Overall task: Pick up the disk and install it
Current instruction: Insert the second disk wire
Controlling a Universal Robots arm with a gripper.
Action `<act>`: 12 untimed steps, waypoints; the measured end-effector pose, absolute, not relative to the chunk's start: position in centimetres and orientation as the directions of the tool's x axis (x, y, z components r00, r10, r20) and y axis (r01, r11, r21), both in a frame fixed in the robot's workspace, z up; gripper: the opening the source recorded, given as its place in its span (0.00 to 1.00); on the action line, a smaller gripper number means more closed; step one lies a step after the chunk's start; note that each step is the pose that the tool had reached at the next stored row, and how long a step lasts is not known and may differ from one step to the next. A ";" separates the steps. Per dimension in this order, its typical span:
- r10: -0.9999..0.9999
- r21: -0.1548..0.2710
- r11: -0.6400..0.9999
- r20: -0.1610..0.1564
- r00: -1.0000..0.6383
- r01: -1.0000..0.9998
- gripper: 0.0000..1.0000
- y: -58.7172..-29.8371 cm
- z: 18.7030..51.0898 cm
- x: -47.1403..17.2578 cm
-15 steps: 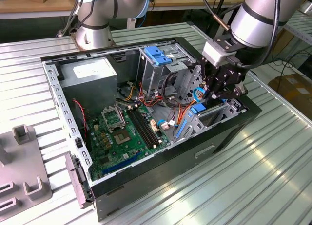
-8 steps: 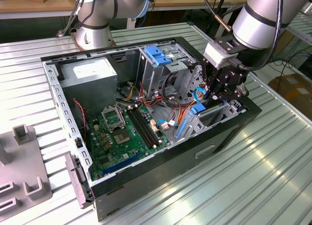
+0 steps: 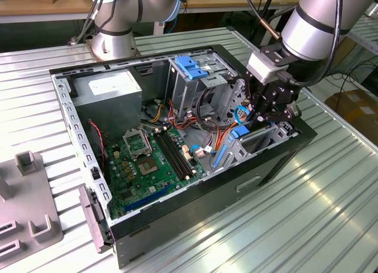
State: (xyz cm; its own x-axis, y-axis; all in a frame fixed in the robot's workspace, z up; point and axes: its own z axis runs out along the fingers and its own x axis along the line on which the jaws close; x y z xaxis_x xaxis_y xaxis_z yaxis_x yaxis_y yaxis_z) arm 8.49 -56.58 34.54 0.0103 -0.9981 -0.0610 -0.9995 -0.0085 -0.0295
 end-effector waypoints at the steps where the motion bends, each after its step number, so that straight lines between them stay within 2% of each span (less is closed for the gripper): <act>1: -0.998 -0.030 -0.008 -0.061 0.010 -1.000 0.16 -56.6 34.5 8.5; 10: -0.998 -0.029 -0.008 -0.061 0.010 -1.000 0.16 -56.6 34.1 8.5; 11: -0.998 -0.029 -0.008 -0.062 0.010 -1.000 0.17 -56.6 34.2 8.5; 12: -0.998 -0.029 -0.008 -0.061 0.010 -1.000 0.23 -56.6 34.4 8.5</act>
